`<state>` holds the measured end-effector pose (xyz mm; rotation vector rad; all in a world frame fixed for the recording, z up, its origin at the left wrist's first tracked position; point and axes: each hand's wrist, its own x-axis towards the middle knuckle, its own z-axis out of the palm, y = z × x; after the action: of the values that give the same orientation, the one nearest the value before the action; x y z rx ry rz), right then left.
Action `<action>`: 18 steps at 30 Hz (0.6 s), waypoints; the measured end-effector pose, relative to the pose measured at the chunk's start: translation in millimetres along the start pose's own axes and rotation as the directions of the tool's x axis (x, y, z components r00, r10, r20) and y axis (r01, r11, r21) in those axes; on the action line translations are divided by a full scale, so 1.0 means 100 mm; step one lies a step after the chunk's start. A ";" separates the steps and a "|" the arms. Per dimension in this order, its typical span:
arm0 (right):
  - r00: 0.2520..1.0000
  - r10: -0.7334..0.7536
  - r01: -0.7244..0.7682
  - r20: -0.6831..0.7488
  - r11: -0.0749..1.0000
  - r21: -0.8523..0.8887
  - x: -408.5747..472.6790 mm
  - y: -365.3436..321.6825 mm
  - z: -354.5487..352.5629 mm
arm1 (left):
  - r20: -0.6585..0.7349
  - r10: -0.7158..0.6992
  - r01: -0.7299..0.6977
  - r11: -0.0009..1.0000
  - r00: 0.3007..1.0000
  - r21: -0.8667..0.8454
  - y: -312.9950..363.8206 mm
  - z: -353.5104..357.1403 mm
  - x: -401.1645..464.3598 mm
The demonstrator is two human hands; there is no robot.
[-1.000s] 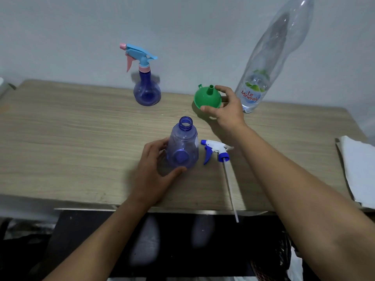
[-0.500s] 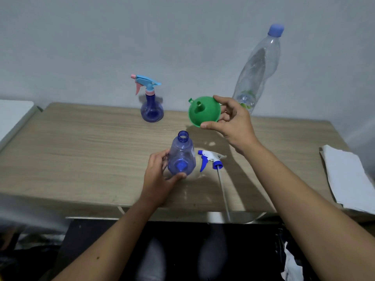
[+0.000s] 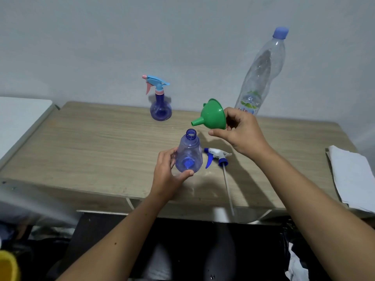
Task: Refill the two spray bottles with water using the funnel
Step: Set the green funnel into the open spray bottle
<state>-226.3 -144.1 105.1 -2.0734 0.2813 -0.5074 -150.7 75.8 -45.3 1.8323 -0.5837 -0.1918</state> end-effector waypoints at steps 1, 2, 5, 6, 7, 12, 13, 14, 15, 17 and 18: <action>1.000 -0.023 0.023 -0.004 0.999 -0.032 0.00 -0.01 0.00 | -0.001 0.001 -0.001 1.000 1.000 -0.001 0.00 0.00 0.00; 0.999 -0.041 0.040 -0.014 0.998 -0.054 0.01 -0.02 0.00 | -0.003 0.004 -0.004 1.000 1.000 -0.002 0.01 0.01 0.00; 0.996 -0.080 0.077 -0.028 0.991 -0.107 0.00 -0.04 0.01 | -0.007 0.015 -0.015 1.000 1.000 -0.003 0.01 0.01 0.00; 0.995 -0.098 0.094 -0.025 0.988 -0.125 0.00 -0.05 0.02 | -0.007 0.017 -0.017 1.000 1.000 -0.003 0.01 0.01 -0.01; 0.993 -0.113 0.109 -0.021 0.984 -0.138 -0.01 -0.06 0.02 | -0.006 0.017 -0.017 1.000 1.000 -0.004 0.01 0.00 -0.01; 0.990 -0.142 0.139 -0.006 0.978 -0.157 -0.06 -0.13 0.03 | -0.001 0.010 -0.010 1.000 1.000 -0.015 0.02 0.00 -0.02; 0.989 -0.149 0.146 -0.003 0.975 -0.165 -0.06 -0.14 0.03 | 0.002 0.009 -0.009 1.000 1.000 -0.016 0.02 0.00 -0.02; 0.987 -0.158 0.155 -0.001 0.972 -0.175 -0.06 -0.15 0.03 | 0.002 0.010 -0.010 1.000 1.000 -0.012 0.02 0.00 -0.02; 0.986 -0.166 0.163 0.002 0.969 -0.185 -0.06 -0.15 0.03 | 0.000 0.012 -0.012 1.000 1.000 -0.008 0.03 0.00 -0.02; 0.984 -0.175 0.174 0.012 0.962 -0.208 -0.05 -0.17 0.03 | -0.002 0.015 -0.015 1.000 1.000 -0.001 0.04 0.00 -0.02; 0.983 -0.182 0.182 0.020 0.958 -0.223 -0.04 -0.18 0.02 | -0.002 0.017 -0.017 1.000 1.000 0.002 0.04 0.00 -0.02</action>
<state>-229.1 -131.3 118.8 -2.3324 0.1538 -0.6104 -153.9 76.0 -42.0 1.8288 -0.5978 -0.1779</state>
